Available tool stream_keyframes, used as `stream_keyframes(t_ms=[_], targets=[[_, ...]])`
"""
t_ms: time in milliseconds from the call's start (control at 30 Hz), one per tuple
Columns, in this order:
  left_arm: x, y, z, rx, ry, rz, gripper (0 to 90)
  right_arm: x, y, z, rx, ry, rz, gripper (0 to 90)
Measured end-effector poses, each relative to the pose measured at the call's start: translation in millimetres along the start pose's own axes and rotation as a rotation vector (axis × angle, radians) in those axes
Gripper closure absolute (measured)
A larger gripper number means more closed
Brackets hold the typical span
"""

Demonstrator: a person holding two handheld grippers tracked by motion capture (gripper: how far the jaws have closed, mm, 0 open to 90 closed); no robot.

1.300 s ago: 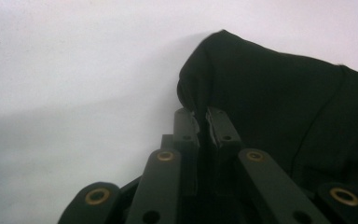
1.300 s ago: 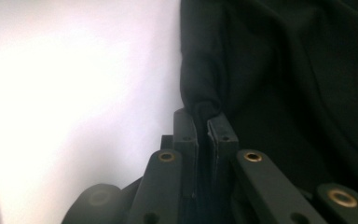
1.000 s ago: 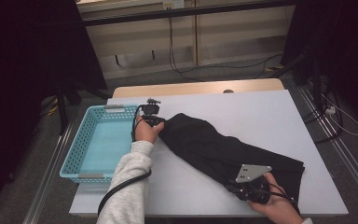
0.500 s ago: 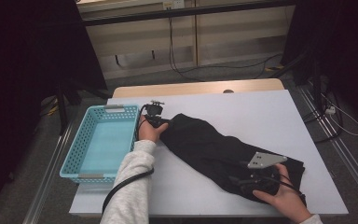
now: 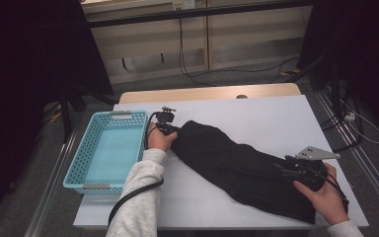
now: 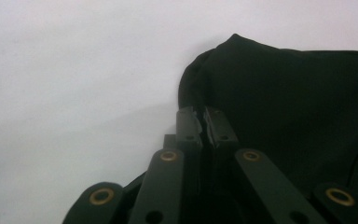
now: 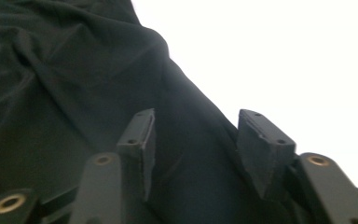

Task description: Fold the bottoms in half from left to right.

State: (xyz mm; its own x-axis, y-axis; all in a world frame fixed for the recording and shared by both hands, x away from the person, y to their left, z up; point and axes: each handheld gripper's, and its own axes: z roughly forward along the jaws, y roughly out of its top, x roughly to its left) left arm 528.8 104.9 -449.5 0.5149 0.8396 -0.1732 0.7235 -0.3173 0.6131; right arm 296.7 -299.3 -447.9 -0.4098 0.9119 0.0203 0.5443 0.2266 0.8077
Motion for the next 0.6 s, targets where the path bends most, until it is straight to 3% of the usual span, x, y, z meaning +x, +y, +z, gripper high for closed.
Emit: stream_keyframes(t_ms=[233, 300, 333, 433, 500, 600], targets=[[8.4, -0.3, -8.0, -0.016, 0.033, -0.061, 86.2, -18.4, -10.6, 10.7, 0.054, -0.079, 0.045, 60.8], [8.7, -0.7, -8.1, -0.016, 0.038, -0.059, 86.2, -19.7, -11.9, 11.9, 0.066, -0.08, 0.046, 63.1], [9.3, -1.6, -8.0, -0.013, 0.04, -0.057, 86.2, -20.6, -13.4, 13.0, 0.068, -0.063, 0.054, 72.3], [9.5, -2.5, -7.3, -0.023, 0.054, -0.054, 86.2, -21.4, -12.1, 13.4, 0.073, -0.053, 0.051, 88.7], [9.4, -2.9, -6.9, -0.023, 0.054, -0.054, 86.2, -23.1, -11.3, 14.3, 0.075, -0.04, 0.05, 90.0], [9.6, -2.8, -7.3, -0.025, 0.052, -0.054, 86.2, -27.1, -9.0, 12.8, 0.075, -0.071, 0.051, 90.0]])
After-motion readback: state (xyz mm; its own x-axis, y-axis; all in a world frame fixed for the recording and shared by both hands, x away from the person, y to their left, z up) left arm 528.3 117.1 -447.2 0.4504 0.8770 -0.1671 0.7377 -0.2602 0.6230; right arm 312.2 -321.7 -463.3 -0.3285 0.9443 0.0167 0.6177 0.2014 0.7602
